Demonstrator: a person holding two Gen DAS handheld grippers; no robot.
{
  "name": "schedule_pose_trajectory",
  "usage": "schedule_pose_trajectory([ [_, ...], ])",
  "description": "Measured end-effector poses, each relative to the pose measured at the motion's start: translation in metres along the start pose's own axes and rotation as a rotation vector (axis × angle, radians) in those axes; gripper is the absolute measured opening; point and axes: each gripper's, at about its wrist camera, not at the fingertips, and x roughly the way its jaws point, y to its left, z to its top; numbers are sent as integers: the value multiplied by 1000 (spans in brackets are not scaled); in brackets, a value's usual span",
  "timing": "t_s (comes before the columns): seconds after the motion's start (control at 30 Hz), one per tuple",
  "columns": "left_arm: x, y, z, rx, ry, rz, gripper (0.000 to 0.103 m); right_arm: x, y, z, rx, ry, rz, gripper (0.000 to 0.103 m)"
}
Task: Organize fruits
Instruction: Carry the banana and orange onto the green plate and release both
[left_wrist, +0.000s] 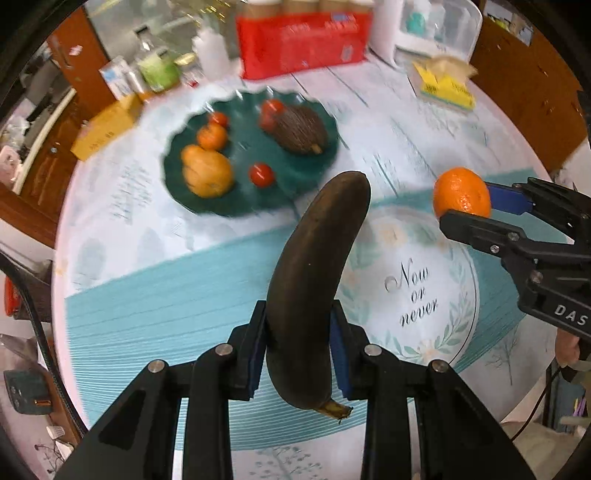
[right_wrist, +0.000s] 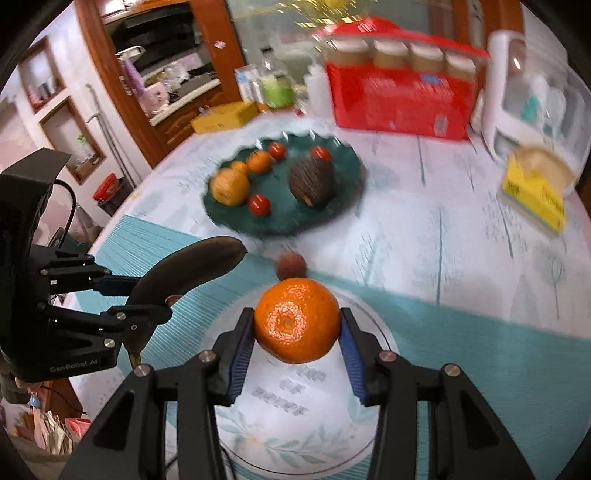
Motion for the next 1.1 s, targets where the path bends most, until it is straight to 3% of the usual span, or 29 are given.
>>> schedule_pose_trajectory([
  [0.33,-86,63,78,-42,-159,113,30,-61,30,111,-70,-172,34,45],
  [0.53,-105,91,127,-73,-195,134,30,-61,38,174,-96,-221,-13,45],
  [0.73,-56,114,167,-157,-148,50,30,-13,36,206,-91,-184,-50,45],
  [1.1,88,134,184,-270,24,-60,30,118,25,175,-149,-24,-65,45],
])
